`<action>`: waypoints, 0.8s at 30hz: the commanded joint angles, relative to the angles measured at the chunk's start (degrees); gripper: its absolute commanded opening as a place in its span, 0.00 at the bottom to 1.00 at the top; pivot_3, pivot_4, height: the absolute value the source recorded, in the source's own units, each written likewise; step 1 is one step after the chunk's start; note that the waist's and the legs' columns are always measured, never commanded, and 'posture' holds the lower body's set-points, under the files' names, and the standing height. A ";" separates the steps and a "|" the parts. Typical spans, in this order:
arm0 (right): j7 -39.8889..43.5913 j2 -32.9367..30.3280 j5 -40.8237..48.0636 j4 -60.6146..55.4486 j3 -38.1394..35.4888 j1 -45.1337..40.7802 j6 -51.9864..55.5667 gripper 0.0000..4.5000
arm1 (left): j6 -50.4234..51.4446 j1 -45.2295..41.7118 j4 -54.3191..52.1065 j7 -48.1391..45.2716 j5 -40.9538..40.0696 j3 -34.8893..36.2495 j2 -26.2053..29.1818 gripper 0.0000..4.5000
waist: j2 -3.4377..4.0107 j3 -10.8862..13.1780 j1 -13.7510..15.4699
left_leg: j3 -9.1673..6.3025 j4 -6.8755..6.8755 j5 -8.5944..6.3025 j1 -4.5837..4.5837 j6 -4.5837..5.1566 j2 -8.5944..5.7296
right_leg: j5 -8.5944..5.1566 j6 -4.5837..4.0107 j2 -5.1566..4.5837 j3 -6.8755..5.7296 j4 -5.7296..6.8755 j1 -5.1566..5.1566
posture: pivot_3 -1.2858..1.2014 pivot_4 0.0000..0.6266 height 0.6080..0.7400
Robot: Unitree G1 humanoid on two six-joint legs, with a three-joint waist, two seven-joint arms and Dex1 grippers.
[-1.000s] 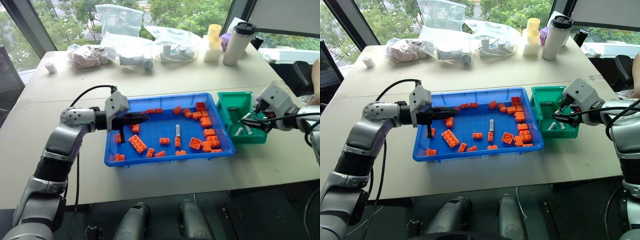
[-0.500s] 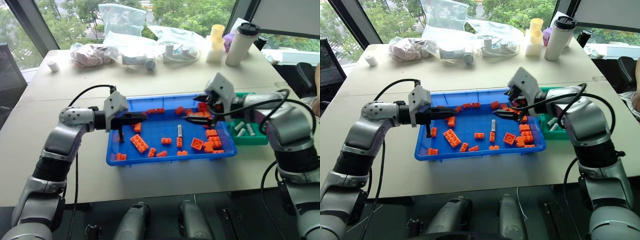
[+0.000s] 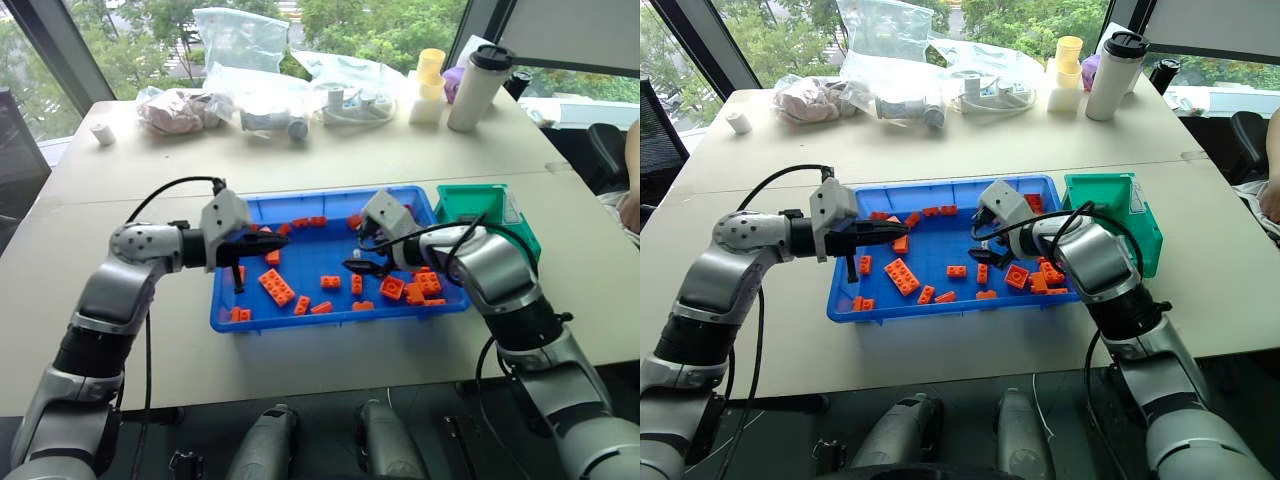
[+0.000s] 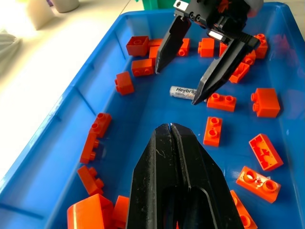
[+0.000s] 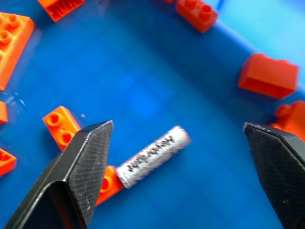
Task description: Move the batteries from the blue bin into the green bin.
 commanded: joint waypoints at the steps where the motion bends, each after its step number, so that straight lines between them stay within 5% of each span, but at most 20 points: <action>1: -2.41 1.31 0.05 -0.48 -0.80 -0.29 2.34 0.99 | 0.19 -0.14 -2.00 0.19 -0.83 1.65 0.89 0.00 | 0.00 0.00 0.05 | 0.00 0.00 0.00 0.00 0.00 0.00 | 0.00 0.00 0.00 0.00 0.00 0.00 | 0.52 0.24 1.00; 4: -3.72 2.05 0.32 -0.27 -0.81 -0.20 4.32 0.99 | 0.20 -0.14 -1.99 0.18 -0.83 1.61 0.89 0.00 | 0.00 0.00 0.03 | 0.00 0.00 0.00 0.00 0.00 -0.01 | 0.00 0.00 0.00 0.00 0.00 0.00 | 0.52 0.24 1.00; 7: -4.53 2.10 0.41 -0.22 -0.65 -0.07 5.39 0.80 | 0.09 -0.34 -1.77 0.16 -0.71 1.47 0.78 0.00 | 0.00 0.00 -0.02 | 0.00 0.00 0.00 0.00 0.00 -0.01 | 0.00 0.00 0.00 0.00 0.00 0.00 | 0.52 0.24 1.00; 14: -5.12 2.37 1.28 -1.47 -0.20 0.74 5.97 0.01 | -0.42 -0.64 -1.28 0.24 -0.35 1.20 0.51 0.00 | 0.00 -0.01 -0.05 | 0.00 0.00 -0.08 0.01 0.13 0.00 | 0.00 0.00 0.01 0.00 0.00 0.01 | 0.52 0.24 1.00; 20: -5.30 -1.08 -0.05 -4.79 -2.17 -3.18 1.42 0.01 | -0.64 -0.49 -1.38 0.04 -0.37 1.18 0.57 0.00 | 0.02 0.01 0.00 | 0.00 0.00 -0.08 0.02 0.15 0.00 | 0.00 0.00 0.01 0.00 0.01 0.01 | 0.52 0.24 1.00; 24: -5.49 -10.11 0.53 -4.78 -13.24 -8.70 3.48 0.01 | -0.67 -0.57 -1.20 -0.29 -0.56 0.98 0.38 0.00 | 0.05 0.03 0.39 | 0.01 0.01 -0.10 -0.01 0.17 -0.05 | 0.00 0.00 -0.03 -0.01 0.00 -0.01 | 0.52 0.24 1.00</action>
